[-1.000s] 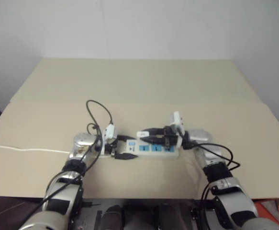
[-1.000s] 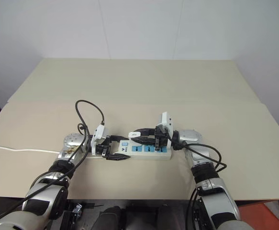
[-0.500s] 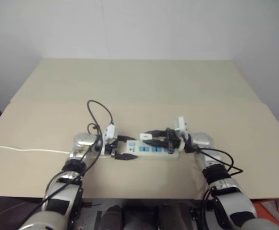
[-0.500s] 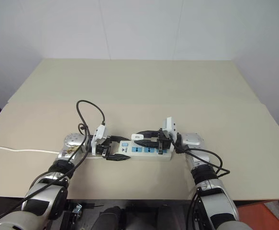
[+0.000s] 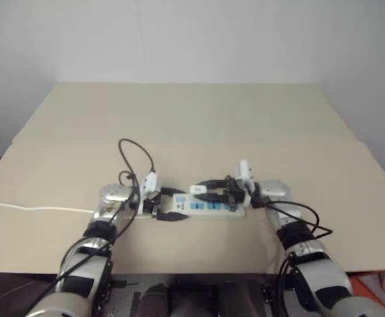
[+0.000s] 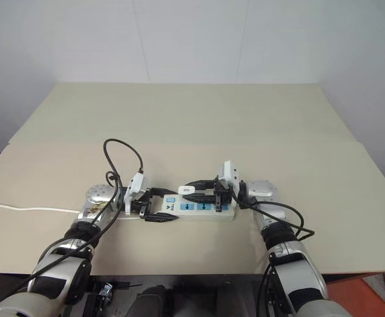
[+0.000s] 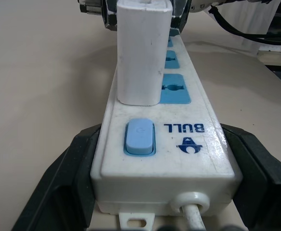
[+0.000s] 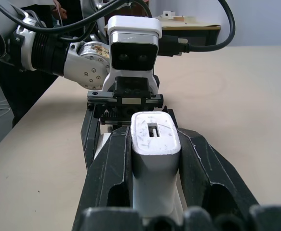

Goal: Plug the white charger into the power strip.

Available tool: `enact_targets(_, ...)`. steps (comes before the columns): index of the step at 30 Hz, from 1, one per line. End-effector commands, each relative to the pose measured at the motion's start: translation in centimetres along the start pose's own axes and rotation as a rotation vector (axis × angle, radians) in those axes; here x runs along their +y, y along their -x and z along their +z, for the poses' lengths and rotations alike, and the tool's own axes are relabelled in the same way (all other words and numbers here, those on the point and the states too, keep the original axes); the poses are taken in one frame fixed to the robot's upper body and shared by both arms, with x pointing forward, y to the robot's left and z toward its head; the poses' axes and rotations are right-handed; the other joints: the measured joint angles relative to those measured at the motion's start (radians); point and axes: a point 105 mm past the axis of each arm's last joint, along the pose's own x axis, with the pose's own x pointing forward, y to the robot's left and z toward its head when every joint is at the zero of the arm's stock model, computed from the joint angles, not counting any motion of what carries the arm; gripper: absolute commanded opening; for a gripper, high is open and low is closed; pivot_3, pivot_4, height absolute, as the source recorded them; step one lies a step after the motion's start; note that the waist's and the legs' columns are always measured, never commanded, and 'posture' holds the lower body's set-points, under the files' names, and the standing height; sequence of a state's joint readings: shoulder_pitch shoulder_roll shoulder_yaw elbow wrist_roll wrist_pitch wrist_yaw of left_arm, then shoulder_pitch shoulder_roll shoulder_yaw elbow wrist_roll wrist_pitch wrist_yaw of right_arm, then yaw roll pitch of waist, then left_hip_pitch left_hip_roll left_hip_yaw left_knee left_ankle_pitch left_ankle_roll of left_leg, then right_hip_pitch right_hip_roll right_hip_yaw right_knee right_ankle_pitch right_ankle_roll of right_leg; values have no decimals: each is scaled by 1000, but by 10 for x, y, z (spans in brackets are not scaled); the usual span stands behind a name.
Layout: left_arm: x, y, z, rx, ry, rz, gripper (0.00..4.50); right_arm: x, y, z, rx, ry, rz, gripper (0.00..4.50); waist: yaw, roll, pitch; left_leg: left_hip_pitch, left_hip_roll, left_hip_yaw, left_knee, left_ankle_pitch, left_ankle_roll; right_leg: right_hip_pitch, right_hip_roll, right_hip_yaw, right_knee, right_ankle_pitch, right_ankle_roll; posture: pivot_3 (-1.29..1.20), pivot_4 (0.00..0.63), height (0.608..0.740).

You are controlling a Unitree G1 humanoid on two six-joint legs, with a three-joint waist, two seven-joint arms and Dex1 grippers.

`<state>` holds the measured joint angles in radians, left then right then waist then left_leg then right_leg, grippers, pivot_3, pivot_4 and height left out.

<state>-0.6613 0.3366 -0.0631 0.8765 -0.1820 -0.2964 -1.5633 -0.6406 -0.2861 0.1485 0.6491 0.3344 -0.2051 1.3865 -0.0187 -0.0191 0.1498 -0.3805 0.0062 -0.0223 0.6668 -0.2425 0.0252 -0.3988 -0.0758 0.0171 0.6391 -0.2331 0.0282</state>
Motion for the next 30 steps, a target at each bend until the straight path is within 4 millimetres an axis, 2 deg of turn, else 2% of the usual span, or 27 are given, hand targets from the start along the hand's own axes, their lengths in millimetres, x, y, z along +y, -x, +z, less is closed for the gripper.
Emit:
enact_targets(1, -2, -1, 6, 4, -32, -32, 3289, 9, 7, -35, 138, -117, 0, 1102, 0, 0, 0, 1, 0, 0, 0, 0, 0, 1, 0, 0, 0, 0, 0, 0, 150, 740)
enact_targets(11, 0, -2, 5, 8, -31, -27, 3289, 11, 15, -28, 119, -30, -7, 4481, 1, 0, 0, 7, 1, 0, -4, 0, 0, 9, 1, -1, -9, 0, 0, 0, 150, 740)
enact_targets(16, 1, -3, 5, 12, 0, -31, 3289, 12, 23, -26, 141, -25, -1, 4481, 4, 0, 0, 7, 1, 0, -4, 0, 0, 9, 0, -1, -9, 0, 0, 0, 150, 740)
enact_targets(18, 2, -3, 5, 21, -7, -32, 4017, 11, 26, -26, 151, -27, -4, 4500, 5, 0, 0, 7, 1, 0, -4, 0, 0, 9, 0, -1, -9, 0, 0, 0, 150, 740)
enact_targets(20, 5, -2, 6, 25, -38, 0, 4465, 12, 28, -24, 153, -29, -2, 4500, 4, 0, 0, 7, 1, 0, -4, 0, 0, 9, 0, -1, -9, 0, 0, 0, 150, 740)
enact_targets(24, 3, 5, 15, -30, -19, -9, 4465, 12, 30, -23, 160, -24, -18, 4500, 6, 0, 0, 7, 1, 0, -4, 0, 0, 9, 0, -1, -9, 0, 0, 0, 150, 740)
enact_targets(28, 1, 38, 31, -131, -55, 92, 4465, 7, 43, -14, 137, 53, -100, 4500, 4, 0, 0, 7, 1, -3, -5, 0, 0, 9, 0, 0, -10, 0, 0, 0, 150, 740)
enact_targets(30, -8, 68, 40, -117, 19, 89, 4465, 7, 57, -5, 137, 97, -125, 4500, 3, -1, 0, 7, 1, -3, -5, 0, 0, 9, 0, 0, -10, 0, 0, 0, 150, 740)
